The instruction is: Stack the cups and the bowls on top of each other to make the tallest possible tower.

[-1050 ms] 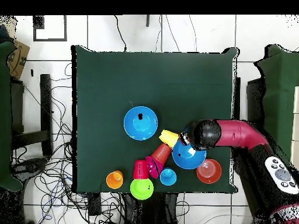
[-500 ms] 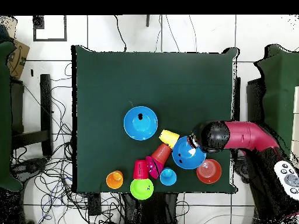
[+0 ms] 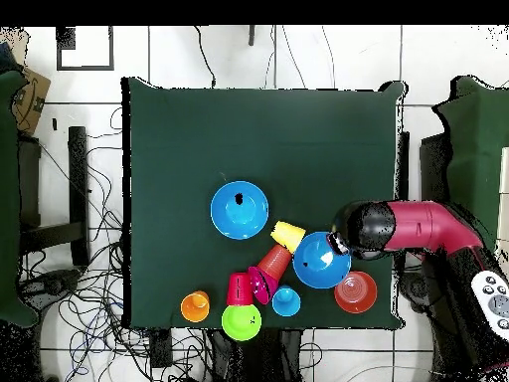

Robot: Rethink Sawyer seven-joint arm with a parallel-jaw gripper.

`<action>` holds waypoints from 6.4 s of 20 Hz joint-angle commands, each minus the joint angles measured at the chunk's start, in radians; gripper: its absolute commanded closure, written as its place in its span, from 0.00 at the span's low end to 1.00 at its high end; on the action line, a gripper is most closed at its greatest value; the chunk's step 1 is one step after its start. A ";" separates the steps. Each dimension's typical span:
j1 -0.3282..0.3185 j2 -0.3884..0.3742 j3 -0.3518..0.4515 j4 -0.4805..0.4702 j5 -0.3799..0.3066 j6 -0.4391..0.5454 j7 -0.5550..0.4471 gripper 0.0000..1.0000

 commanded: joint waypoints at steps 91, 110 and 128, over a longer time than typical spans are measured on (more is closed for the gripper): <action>-0.121 -0.358 0.245 0.394 0.162 -0.126 -0.104 0.00; 0.179 -0.344 0.066 0.413 0.188 -0.265 0.223 0.00; 0.364 -0.384 0.014 0.423 0.226 -0.241 0.405 0.00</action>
